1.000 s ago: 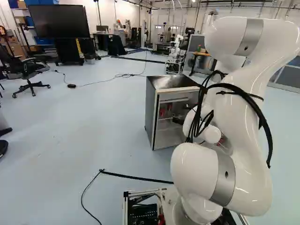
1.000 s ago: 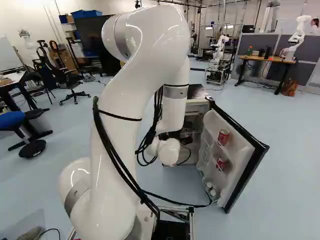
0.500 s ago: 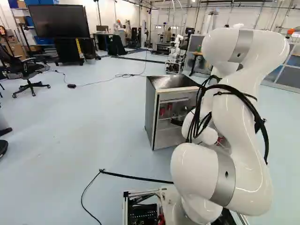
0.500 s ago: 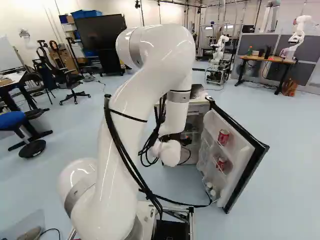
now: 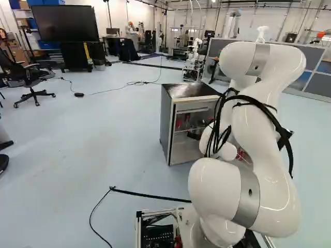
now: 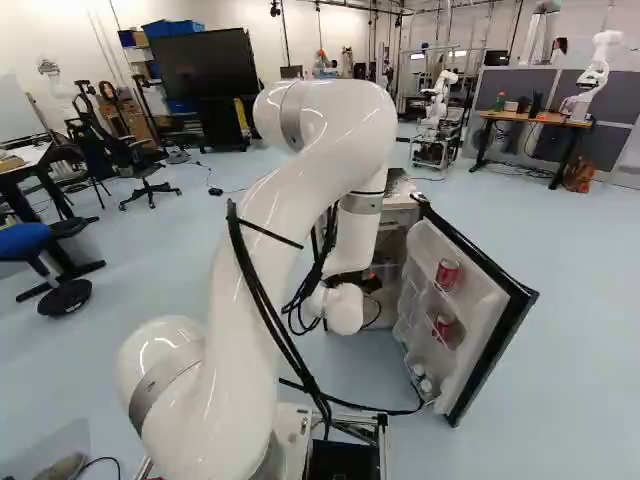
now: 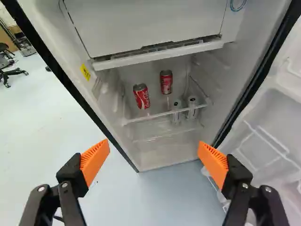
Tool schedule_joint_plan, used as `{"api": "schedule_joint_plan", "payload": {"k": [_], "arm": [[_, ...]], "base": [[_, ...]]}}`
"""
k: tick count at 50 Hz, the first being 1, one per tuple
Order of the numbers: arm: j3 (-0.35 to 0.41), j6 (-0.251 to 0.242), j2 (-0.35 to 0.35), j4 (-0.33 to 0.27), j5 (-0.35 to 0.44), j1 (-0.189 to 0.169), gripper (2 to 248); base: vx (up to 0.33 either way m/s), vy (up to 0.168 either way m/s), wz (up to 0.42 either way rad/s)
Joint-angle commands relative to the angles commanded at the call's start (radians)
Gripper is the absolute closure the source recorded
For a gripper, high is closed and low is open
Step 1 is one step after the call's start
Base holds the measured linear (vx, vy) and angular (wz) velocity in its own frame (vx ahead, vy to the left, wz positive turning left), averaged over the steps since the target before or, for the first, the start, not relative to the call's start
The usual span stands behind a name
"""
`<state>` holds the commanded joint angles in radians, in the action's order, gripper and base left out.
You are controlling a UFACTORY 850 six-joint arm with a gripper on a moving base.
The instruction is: Grab a drink from the fridge
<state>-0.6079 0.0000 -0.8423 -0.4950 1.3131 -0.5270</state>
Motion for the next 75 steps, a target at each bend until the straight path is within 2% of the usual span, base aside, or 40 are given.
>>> {"api": "schedule_joint_plan", "payload": {"k": [41,60,75], "arm": [[-0.131,0.0,-0.168,-0.039,0.144,0.016,3],[-0.202,0.0,-0.247,-0.041,0.152,0.022,3],[-0.286,0.0,-0.32,-0.041,0.152,0.03,3]], "base": [[0.0,0.0,0.0],[0.0,0.0,0.0],[0.0,0.0,0.0]]}}
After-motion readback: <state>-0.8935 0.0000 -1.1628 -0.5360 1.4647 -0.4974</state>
